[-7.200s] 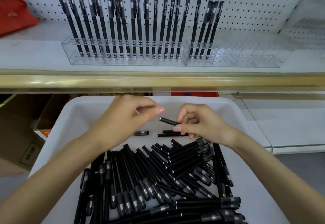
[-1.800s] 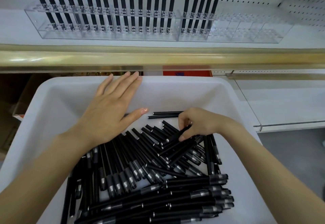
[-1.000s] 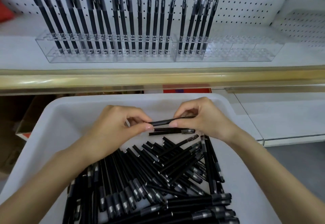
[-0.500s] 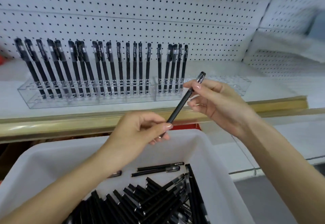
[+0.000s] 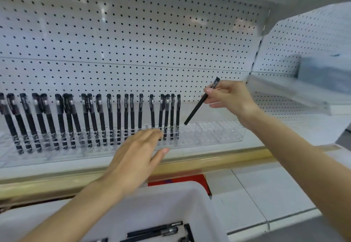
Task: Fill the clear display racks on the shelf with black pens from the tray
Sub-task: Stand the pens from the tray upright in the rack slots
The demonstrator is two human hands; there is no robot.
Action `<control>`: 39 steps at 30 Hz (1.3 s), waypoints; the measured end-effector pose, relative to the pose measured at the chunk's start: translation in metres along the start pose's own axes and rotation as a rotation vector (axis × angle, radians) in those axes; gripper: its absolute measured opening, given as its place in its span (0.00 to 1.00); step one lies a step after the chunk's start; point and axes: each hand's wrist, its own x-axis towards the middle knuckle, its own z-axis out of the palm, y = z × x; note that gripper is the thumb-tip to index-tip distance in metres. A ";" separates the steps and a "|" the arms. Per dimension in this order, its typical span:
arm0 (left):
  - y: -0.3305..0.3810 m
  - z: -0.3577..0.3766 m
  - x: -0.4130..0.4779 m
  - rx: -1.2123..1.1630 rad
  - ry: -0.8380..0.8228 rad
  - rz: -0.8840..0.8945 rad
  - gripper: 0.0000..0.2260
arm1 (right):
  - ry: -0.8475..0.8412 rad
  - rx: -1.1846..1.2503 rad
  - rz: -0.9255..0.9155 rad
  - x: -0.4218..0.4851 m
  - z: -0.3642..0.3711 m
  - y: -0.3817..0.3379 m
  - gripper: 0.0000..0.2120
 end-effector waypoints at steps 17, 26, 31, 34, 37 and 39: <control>-0.024 0.007 0.012 -0.019 -0.140 0.025 0.32 | -0.187 -0.437 -0.080 0.038 0.044 0.025 0.12; -0.027 0.008 0.014 -0.064 -0.152 0.014 0.32 | -0.295 -0.448 0.045 0.046 0.045 0.032 0.13; -0.028 0.007 0.015 -0.097 -0.171 0.010 0.31 | -0.330 -0.471 0.072 0.040 0.049 0.042 0.08; -0.028 0.005 0.016 -0.113 -0.192 0.003 0.31 | -0.329 -0.473 0.088 0.037 0.048 0.047 0.08; -0.026 0.003 0.014 -0.085 -0.221 0.012 0.32 | -0.300 -0.542 0.038 0.031 0.045 0.043 0.11; -0.026 0.002 0.010 -0.023 -0.236 0.039 0.33 | -0.248 -0.591 -0.013 0.024 0.041 0.037 0.14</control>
